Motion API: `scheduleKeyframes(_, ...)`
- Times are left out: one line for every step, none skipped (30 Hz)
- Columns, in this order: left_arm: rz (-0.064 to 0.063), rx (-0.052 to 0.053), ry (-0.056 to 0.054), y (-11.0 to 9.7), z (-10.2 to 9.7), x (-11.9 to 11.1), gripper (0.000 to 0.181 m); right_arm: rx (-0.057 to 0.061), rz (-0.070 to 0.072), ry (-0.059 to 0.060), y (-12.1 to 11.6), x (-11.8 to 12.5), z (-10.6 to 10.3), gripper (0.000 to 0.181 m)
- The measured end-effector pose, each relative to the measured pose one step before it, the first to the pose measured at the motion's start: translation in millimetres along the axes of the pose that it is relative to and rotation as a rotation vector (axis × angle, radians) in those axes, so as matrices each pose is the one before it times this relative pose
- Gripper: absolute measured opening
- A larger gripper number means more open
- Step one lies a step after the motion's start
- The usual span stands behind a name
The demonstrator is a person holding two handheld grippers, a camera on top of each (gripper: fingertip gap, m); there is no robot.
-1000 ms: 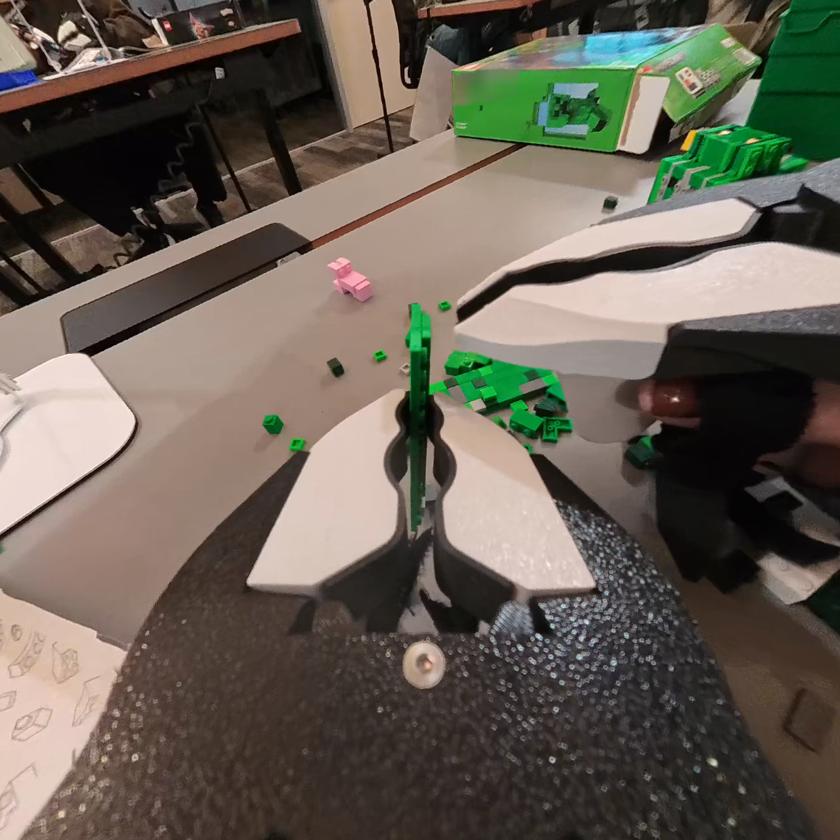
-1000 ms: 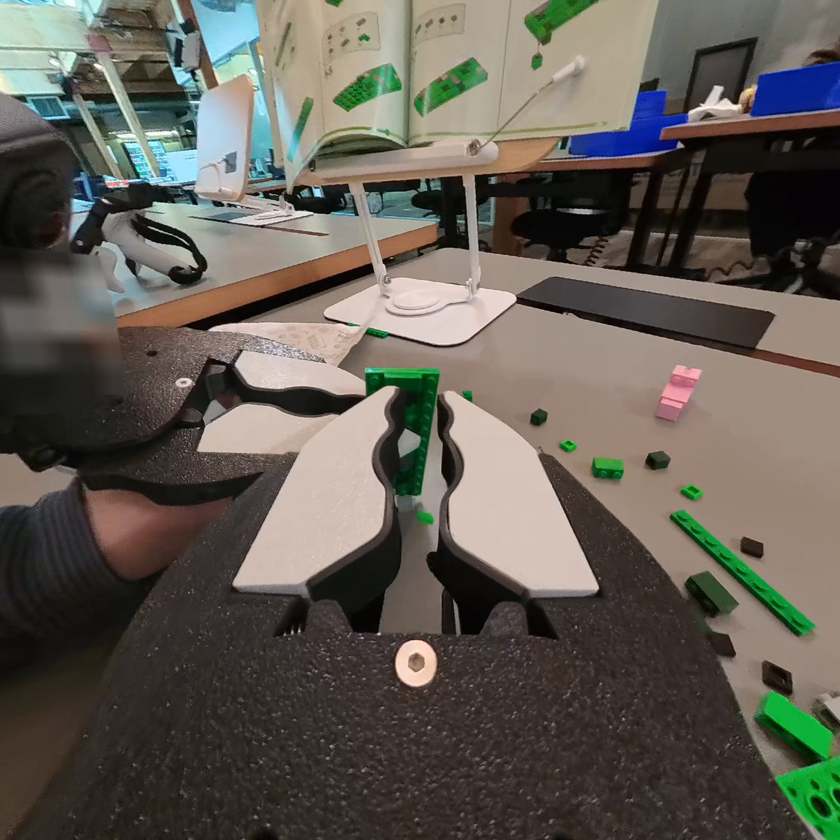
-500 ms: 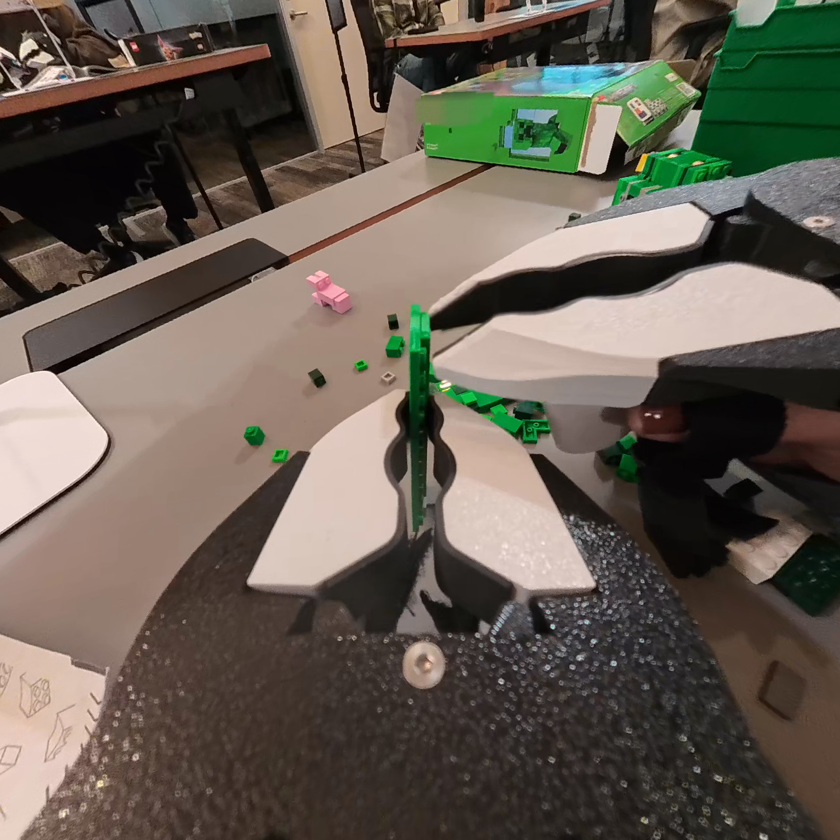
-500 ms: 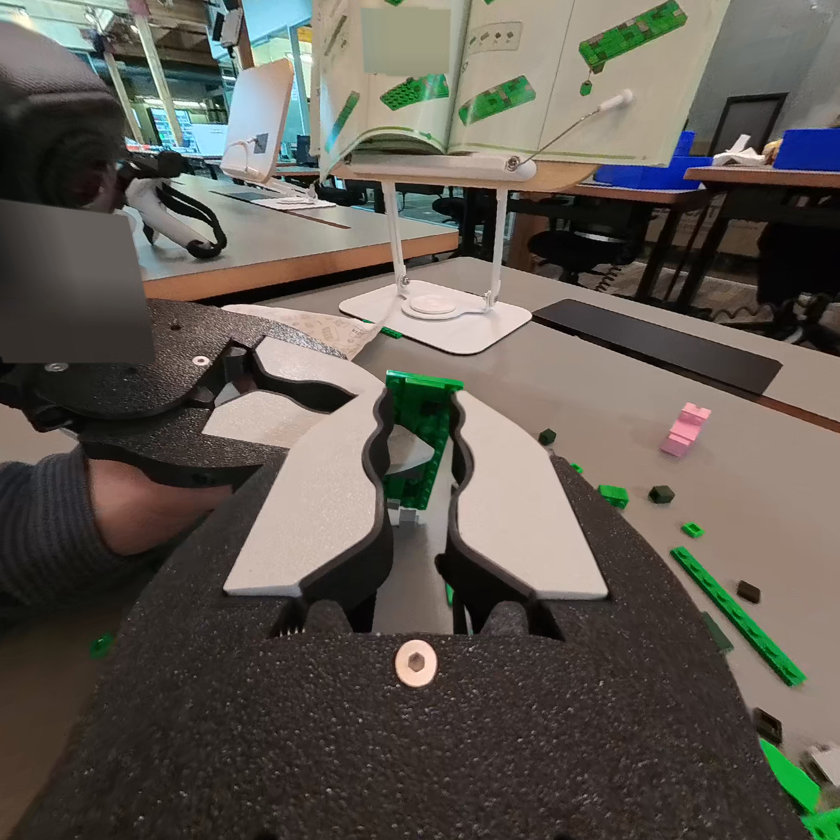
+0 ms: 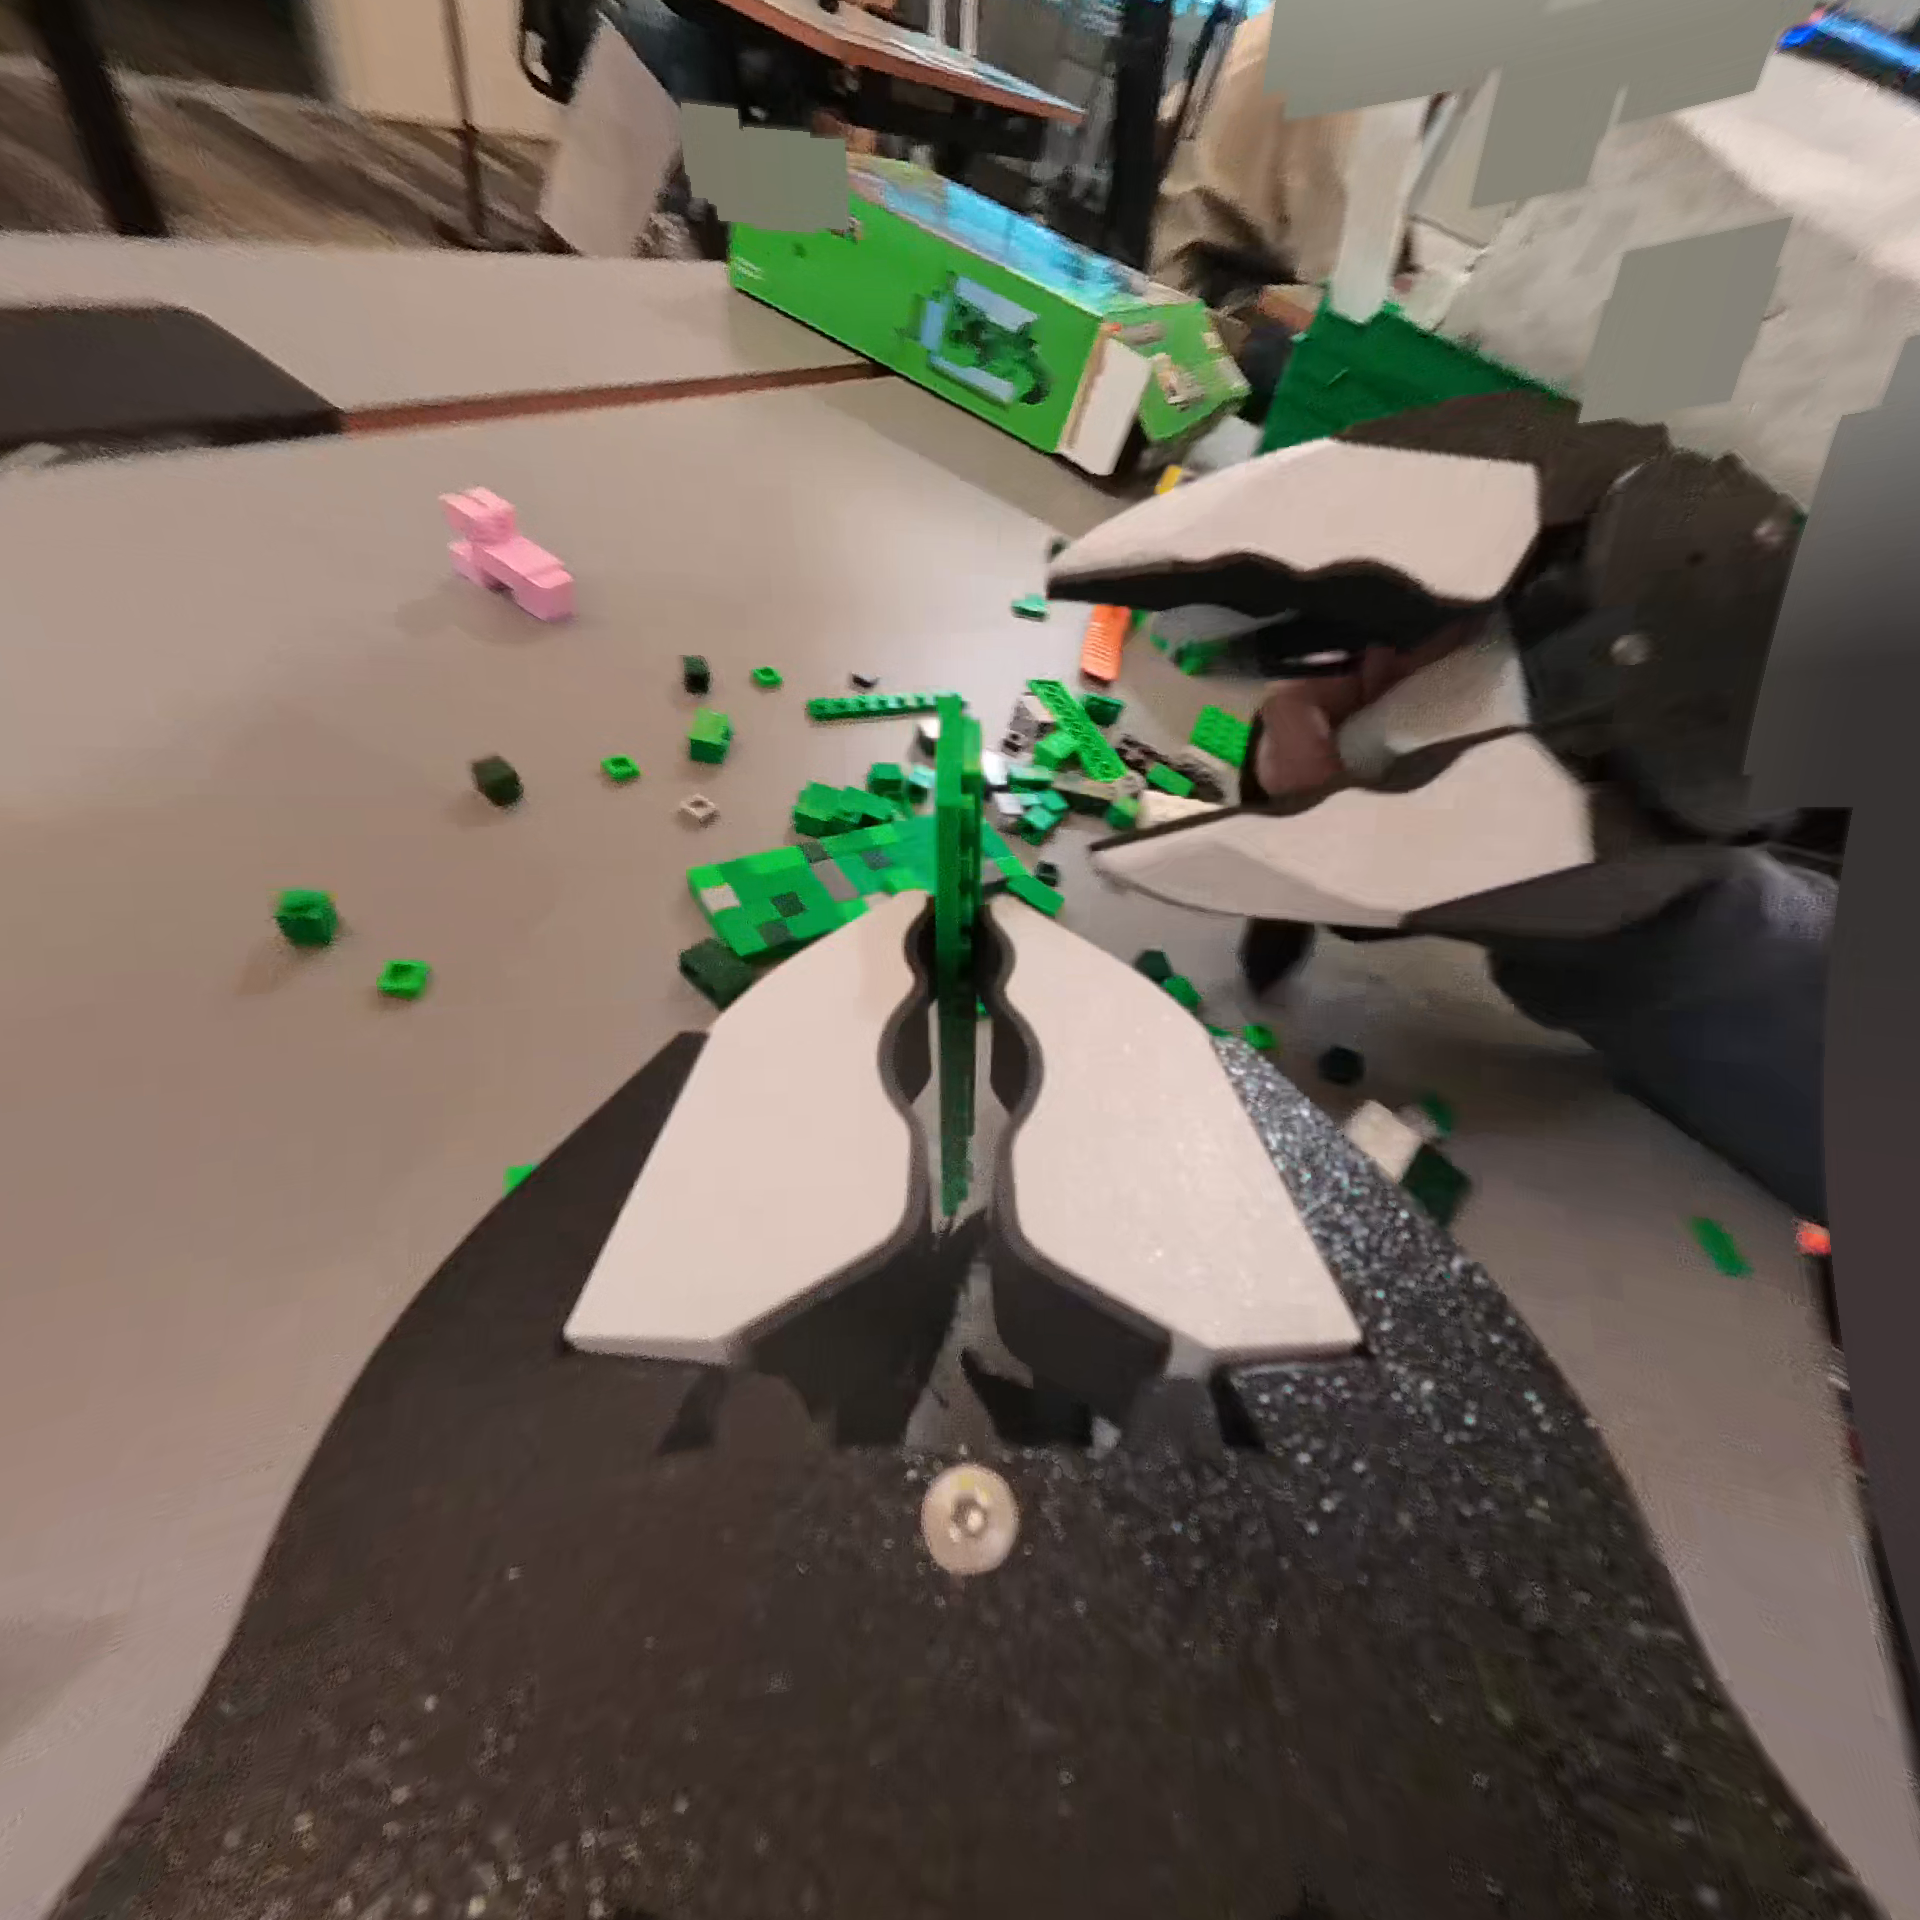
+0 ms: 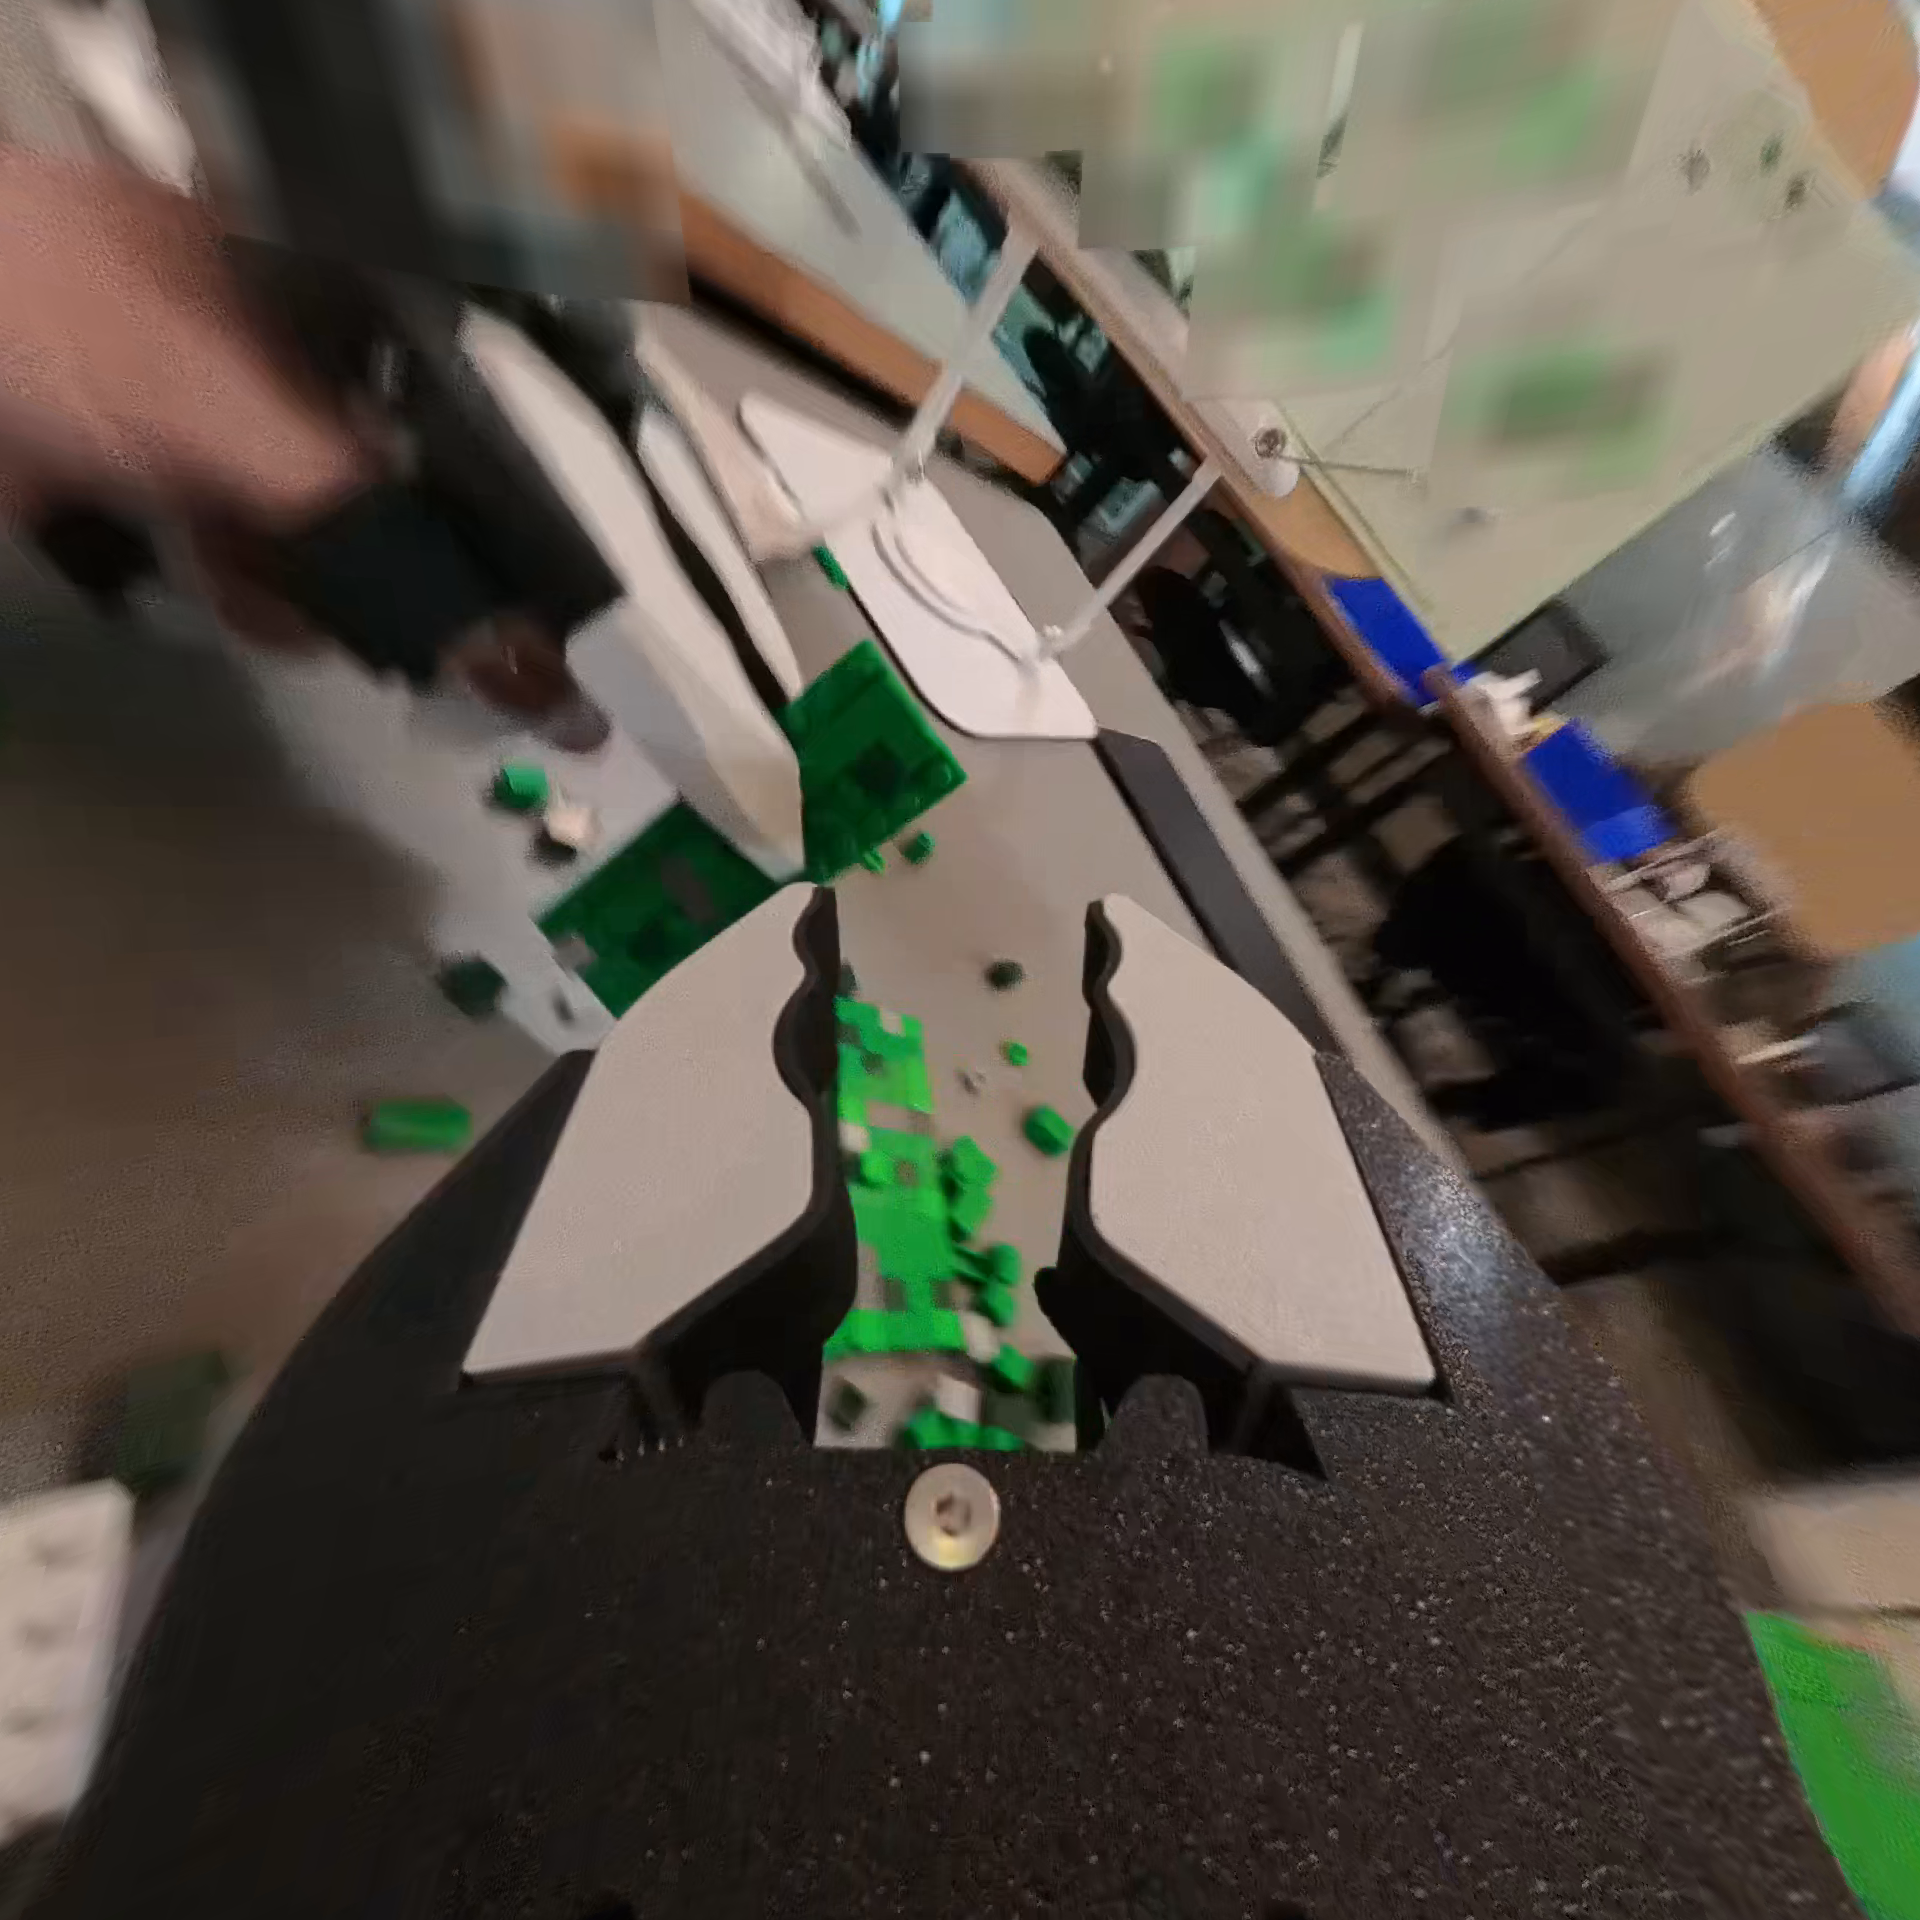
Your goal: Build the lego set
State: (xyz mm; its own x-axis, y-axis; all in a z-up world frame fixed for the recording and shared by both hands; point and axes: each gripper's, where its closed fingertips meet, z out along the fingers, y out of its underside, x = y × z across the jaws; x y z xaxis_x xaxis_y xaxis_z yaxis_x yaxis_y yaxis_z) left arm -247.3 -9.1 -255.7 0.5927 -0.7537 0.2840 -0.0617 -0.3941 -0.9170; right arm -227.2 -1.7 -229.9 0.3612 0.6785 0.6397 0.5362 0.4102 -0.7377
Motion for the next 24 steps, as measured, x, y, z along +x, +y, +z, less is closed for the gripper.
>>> scheduleKeyframes(-0.0135,-0.0183,0.0347,1.78,-0.45,3.24,0.005,-0.0365,-0.1385,0.0182,3.76,-1.39,-1.55,0.045)
scheduleKeyframes(-0.0041,-0.0205,0.0315,2.43,0.68,3.56,0.005,-0.0338,-0.1256,0.0230,2.37,-1.40,-1.06,0.042)
scheduleKeyframes(-0.0110,-0.0286,0.0408,3.90,1.73,4.79,0.005,-0.0313,-0.1078,0.0147,1.06,-2.35,-0.29,0.040)
scheduleKeyframes(-0.0119,-0.0171,0.0313,2.68,2.08,4.00,0.005,-0.0231,-0.0912,0.0011,-0.60,-3.85,0.20,0.039)
scheduleKeyframes(-0.0145,-0.0149,0.0301,2.31,1.98,3.94,0.005,-0.0092,-0.0706,0.0026,-2.80,-3.28,0.24,0.039)
scheduleKeyframes(-0.0114,-0.0152,0.0306,2.19,1.98,4.02,0.005,-0.0042,-0.0528,-0.0002,-3.16,-2.94,0.39,0.038)
scheduleKeyframes(-0.0071,-0.0160,0.0075,2.24,1.47,1.17,0.005,-0.0222,-0.0458,0.0001,0.65,-1.90,0.56,0.039)
scheduleKeyframes(0.0066,-0.0152,-0.0046,1.94,0.55,-0.31,0.005,-0.0096,-0.0328,0.0054,-0.05,-0.39,0.27,0.039)
scheduleKeyframes(0.0053,-0.0157,0.0000,1.57,0.49,0.76,0.005,-0.0050,-0.0230,-0.0012,-0.02,-0.60,-0.38,0.039)
scheduleKeyframes(0.0059,-0.0146,0.0003,1.31,0.52,0.79,0.005,-0.0004,-0.0173,-0.0034,-0.21,-0.62,-0.53,0.039)
scheduleKeyframes(0.0026,-0.0079,-0.0011,0.61,0.51,0.55,0.005,0.0027,-0.0171,-0.0033,-0.60,-0.71,-0.71,0.040)
scheduleKeyframes(-0.0023,-0.0083,0.0029,0.47,0.10,0.92,0.005,0.0064,-0.0184,-0.0019,-0.84,-0.64,-0.88,0.040)
scheduleKeyframes(0.0012,-0.0117,0.0028,0.75,-0.08,1.14,0.005,0.0051,-0.0150,-0.0028,-0.91,-0.52,-0.67,0.041)
scheduleKeyframes(0.0029,-0.0130,-0.0021,0.60,0.12,0.80,0.005,-0.0003,-0.0154,-0.0017,-0.48,-0.23,-0.58,0.041)
scheduleKeyframes(0.0049,-0.0107,-0.0065,0.24,0.20,0.44,0.005,-0.0052,-0.0183,0.0007,0.03,0.29,-0.57,0.042)
scheduleKeyframes(0.0007,-0.0103,-0.0069,0.13,0.39,0.53,0.005,-0.0083,-0.0179,-0.0005,0.16,0.22,-0.33,0.044)
scheduleKeyframes(0.0033,-0.0113,-0.0053,0.20,0.45,0.90,0.005,-0.0145,-0.0160,0.0004,0.82,0.43,-0.05,0.046)
scheduleKeyframes(0.0068,-0.0148,0.0014,0.63,0.62,2.01,0.005,-0.0239,-0.0153,-0.0019,2.17,-0.05,0.62,0.050)
scheduleKeyframes(0.0069,-0.0165,0.0030,0.95,1.10,2.44,0.005,-0.0251,-0.0166,0.0002,2.29,-0.12,0.71,0.053)
scheduleKeyframes(0.0031,-0.0096,-0.0092,-0.17,0.98,0.81,0.005,-0.0142,-0.0143,-0.0010,1.01,-0.39,0.55,0.054)
scheduleKeyframes(0.0068,-0.0104,-0.0054,0.13,0.87,1.25,0.005,0.0002,-0.0054,-0.0087,-0.62,-1.53,-0.01,0.054)
scheduleKeyframes(0.0061,-0.0134,-0.0013,0.61,0.76,1.44,0.005,0.0038,-0.0036,-0.0117,-0.72,-1.83,-0.72,0.052)
scheduleKeyframes(0.0069,-0.0081,-0.0039,0.16,0.00,0.66,0.005,0.0050,-0.0033,-0.0033,-0.31,-0.70,-0.57,0.050)
scheduleKeyframes(0.0052,-0.0008,-0.0014,-0.60,-0.57,0.58,0.005,0.0040,0.0038,-0.0051,-0.02,-1.02,-0.22,0.045)
